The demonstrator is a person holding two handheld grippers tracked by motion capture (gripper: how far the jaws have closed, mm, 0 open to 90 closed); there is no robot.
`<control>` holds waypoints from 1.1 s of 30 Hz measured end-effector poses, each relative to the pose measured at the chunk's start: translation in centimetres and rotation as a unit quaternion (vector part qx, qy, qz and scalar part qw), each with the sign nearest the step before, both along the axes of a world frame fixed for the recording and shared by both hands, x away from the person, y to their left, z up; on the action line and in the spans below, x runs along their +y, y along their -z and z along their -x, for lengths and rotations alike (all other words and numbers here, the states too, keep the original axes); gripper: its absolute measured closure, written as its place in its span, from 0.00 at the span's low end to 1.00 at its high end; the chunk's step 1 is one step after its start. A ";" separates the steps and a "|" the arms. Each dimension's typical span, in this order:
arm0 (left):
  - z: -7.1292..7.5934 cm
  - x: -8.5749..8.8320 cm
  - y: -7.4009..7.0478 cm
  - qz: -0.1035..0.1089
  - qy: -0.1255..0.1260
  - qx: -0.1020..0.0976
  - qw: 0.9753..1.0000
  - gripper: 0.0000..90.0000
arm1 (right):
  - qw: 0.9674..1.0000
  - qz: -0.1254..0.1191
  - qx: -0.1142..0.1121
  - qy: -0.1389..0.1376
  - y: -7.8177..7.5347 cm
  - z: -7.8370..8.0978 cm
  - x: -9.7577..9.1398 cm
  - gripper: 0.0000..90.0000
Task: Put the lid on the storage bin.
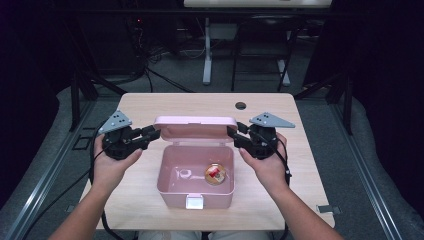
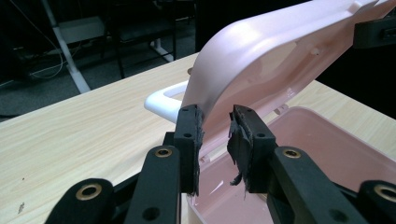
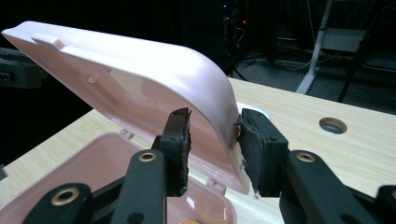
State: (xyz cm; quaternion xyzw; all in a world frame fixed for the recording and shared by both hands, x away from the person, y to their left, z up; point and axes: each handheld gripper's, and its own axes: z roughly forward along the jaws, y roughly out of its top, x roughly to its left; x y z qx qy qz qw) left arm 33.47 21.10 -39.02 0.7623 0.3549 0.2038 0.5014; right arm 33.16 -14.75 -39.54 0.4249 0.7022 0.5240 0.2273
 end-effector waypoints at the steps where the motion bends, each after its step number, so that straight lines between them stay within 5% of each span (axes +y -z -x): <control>1: 0.1 0.0 0.0 0.000 0.001 0.000 1.000 0.80 | 1.000 0.000 0.001 -0.001 0.0 0.1 -0.1 0.70; 33: 2.9 0.3 0.8 -0.007 0.015 -0.008 1.000 0.86 | 1.000 0.000 0.007 -0.023 1.1 2.4 -1.1 0.79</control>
